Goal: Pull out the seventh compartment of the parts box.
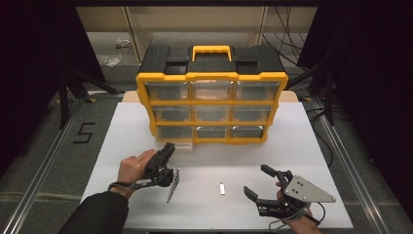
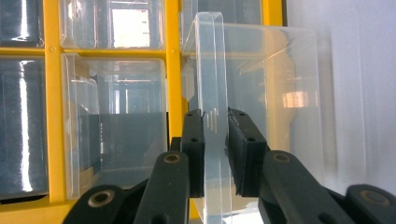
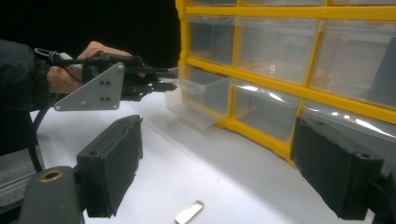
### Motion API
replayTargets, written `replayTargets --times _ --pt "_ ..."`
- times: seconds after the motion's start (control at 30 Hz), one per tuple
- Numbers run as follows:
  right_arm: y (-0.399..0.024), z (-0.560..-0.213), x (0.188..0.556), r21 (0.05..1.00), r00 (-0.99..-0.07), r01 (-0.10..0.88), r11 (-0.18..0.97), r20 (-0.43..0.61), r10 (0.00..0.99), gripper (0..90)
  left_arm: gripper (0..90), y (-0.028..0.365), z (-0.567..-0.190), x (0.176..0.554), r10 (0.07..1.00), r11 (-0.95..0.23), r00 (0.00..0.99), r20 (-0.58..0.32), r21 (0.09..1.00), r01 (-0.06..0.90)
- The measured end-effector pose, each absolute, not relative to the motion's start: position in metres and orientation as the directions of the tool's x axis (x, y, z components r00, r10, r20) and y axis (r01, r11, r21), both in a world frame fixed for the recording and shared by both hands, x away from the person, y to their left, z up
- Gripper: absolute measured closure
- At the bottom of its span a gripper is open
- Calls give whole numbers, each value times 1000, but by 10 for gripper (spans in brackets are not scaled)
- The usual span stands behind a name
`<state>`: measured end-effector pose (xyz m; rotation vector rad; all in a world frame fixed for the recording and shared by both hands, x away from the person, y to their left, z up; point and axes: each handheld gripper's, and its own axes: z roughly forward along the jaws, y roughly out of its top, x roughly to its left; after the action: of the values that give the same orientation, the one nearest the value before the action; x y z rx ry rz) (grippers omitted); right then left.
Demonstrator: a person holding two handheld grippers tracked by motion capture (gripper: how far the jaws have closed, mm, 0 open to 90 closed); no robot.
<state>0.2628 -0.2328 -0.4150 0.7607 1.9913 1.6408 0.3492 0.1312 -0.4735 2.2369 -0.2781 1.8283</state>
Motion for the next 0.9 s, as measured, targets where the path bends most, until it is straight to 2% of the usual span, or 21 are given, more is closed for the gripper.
replayTargets --times 0.9 --pt "-233 -415 263 981 -748 131 141 4 664 179 770 134 -474 334 -22 -944 190 981 43 -326"
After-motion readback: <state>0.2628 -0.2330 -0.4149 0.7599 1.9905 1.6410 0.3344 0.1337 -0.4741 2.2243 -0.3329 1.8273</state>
